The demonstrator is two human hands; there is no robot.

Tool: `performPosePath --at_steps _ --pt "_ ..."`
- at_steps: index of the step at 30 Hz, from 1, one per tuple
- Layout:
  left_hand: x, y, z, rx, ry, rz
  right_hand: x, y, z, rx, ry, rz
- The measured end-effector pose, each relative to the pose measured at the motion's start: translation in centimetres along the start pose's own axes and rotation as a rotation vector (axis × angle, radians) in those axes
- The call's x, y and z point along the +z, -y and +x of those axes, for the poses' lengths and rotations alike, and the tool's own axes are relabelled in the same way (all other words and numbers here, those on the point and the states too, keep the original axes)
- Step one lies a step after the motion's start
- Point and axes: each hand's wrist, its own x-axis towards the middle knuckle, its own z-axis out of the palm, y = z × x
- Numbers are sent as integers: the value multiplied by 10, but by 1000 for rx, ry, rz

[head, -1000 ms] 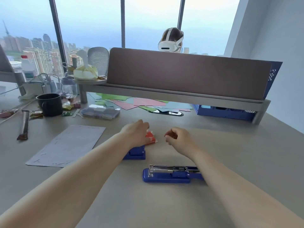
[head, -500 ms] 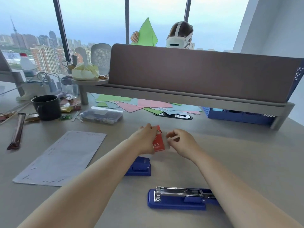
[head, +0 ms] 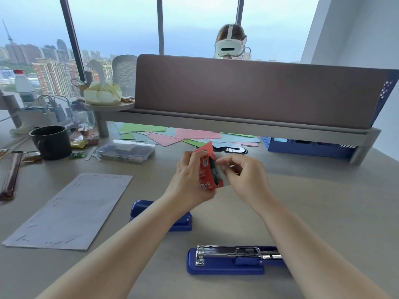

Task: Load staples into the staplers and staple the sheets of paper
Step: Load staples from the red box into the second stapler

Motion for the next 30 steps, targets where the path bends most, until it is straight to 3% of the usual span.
performPosePath --at_steps 13,30 --pt "-1 -11 -2 -31 -68 -39 -6 5 -2 -106 -57 -22" --pt "-4 -13 -2 40 47 100 -9 -1 0 -180 -22 -158"
